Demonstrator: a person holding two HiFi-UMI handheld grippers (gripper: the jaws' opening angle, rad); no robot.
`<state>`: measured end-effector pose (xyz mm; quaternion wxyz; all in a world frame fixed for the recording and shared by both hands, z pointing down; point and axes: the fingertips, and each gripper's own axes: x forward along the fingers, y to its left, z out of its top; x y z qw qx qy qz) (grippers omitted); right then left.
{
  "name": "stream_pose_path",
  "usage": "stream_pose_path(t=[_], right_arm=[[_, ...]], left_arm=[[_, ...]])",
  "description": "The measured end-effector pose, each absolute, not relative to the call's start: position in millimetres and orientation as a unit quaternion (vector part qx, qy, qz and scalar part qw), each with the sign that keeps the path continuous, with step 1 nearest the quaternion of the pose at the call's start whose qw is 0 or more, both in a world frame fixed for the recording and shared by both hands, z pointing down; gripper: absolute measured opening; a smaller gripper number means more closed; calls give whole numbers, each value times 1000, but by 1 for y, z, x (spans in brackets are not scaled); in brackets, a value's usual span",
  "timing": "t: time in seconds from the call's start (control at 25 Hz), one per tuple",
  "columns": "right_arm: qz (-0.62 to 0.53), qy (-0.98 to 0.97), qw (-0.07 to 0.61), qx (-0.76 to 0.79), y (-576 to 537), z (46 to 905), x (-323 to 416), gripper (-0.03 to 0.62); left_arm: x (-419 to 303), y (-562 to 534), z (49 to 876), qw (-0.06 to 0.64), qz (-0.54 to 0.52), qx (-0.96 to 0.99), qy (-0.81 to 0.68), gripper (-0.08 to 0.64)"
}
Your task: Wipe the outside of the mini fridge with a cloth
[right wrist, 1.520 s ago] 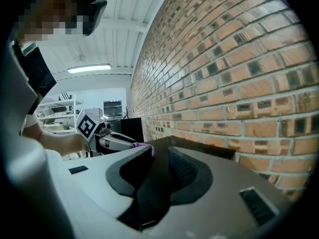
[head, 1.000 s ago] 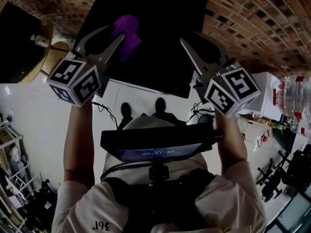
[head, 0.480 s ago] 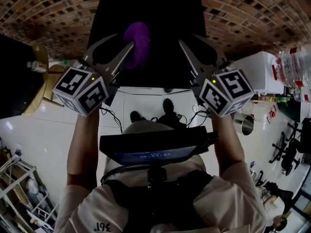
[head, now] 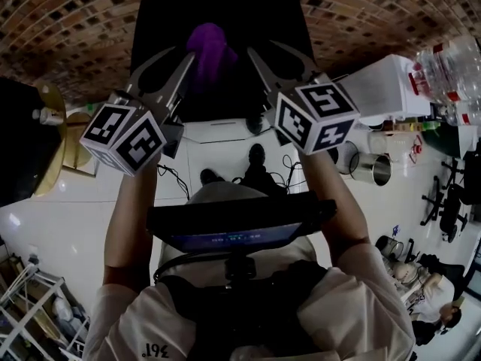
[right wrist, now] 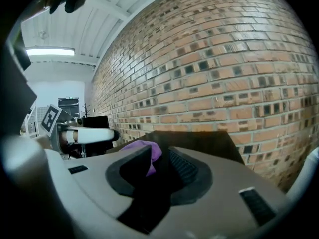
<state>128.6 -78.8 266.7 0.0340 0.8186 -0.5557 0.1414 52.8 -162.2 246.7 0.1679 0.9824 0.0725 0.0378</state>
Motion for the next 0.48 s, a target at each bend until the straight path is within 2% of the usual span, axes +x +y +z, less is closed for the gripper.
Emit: stream_pose_path(t=[0.08,0.16,0.48], right_arm=[[139,-548,46,824,-83,271,129,118],[136,-540,56,829,-85,273,132,75],[146,-514,58,843,-92,277,146,74]], left_arm=[[52,-166,244,167,25,983,68,39],[53,-168,241,163,17,984,66,6],[65,-172,247,126,34,990,53,1]])
